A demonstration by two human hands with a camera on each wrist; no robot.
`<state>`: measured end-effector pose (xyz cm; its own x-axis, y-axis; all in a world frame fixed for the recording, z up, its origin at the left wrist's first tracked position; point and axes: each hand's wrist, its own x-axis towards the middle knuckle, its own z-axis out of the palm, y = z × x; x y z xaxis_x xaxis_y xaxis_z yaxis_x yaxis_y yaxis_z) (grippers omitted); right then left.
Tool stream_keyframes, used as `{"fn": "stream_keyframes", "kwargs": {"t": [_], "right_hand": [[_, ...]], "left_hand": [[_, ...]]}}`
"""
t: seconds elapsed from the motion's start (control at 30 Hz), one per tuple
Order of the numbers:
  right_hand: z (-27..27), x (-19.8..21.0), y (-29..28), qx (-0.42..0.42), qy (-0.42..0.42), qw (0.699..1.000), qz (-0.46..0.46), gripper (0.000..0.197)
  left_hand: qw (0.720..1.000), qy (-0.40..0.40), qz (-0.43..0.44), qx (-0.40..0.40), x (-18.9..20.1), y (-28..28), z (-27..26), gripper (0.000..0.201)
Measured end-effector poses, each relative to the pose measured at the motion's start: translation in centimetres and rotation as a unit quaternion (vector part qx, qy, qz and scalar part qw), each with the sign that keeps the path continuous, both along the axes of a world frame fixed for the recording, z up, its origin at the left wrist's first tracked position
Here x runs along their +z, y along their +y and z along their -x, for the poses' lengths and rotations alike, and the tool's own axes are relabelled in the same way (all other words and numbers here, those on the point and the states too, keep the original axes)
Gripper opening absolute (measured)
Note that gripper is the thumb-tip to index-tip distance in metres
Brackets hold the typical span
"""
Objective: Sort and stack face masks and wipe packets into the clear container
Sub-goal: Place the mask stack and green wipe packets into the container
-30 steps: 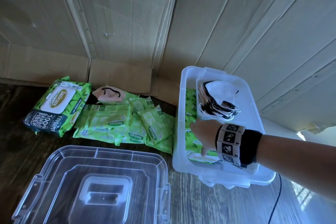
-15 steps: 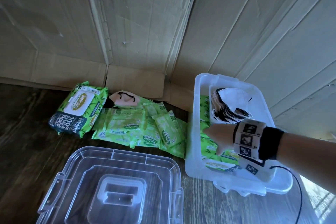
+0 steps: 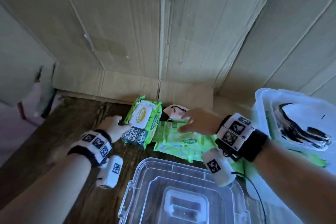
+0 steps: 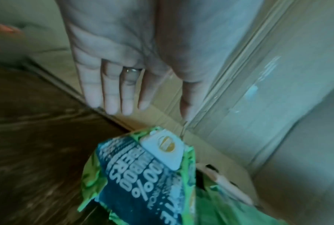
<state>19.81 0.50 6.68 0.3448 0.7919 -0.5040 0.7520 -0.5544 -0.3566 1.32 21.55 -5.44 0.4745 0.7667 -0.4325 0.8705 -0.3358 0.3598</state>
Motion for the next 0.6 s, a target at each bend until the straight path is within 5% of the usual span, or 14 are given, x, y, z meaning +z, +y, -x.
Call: {"fn": "stream_keyframes", "kwargs": {"t": [0.2, 0.27, 0.4, 0.6], "right_hand": [[2.8, -11.6, 9.9, -0.149, 0.121, 0.981, 0.010, 0.046], [3.5, -13.9, 12.1, -0.193, 0.148, 0.970, 0.025, 0.058], [4.5, -16.5, 14.1, -0.265, 0.143, 0.954, 0.005, 0.074], [3.8, -17.0, 14.1, -0.302, 0.193, 0.934, -0.004, 0.054]], "left_hand": [[0.995, 0.030, 0.085, 0.051, -3.3, 1.2, -3.3, 0.069], [0.991, 0.003, 0.122, 0.049, -4.2, 1.5, -3.5, 0.067], [0.981, -0.048, 0.177, 0.062, -5.6, 2.5, -3.3, 0.071], [0.933, -0.161, 0.303, 0.107, -6.9, 2.1, -2.1, 0.107]]}}
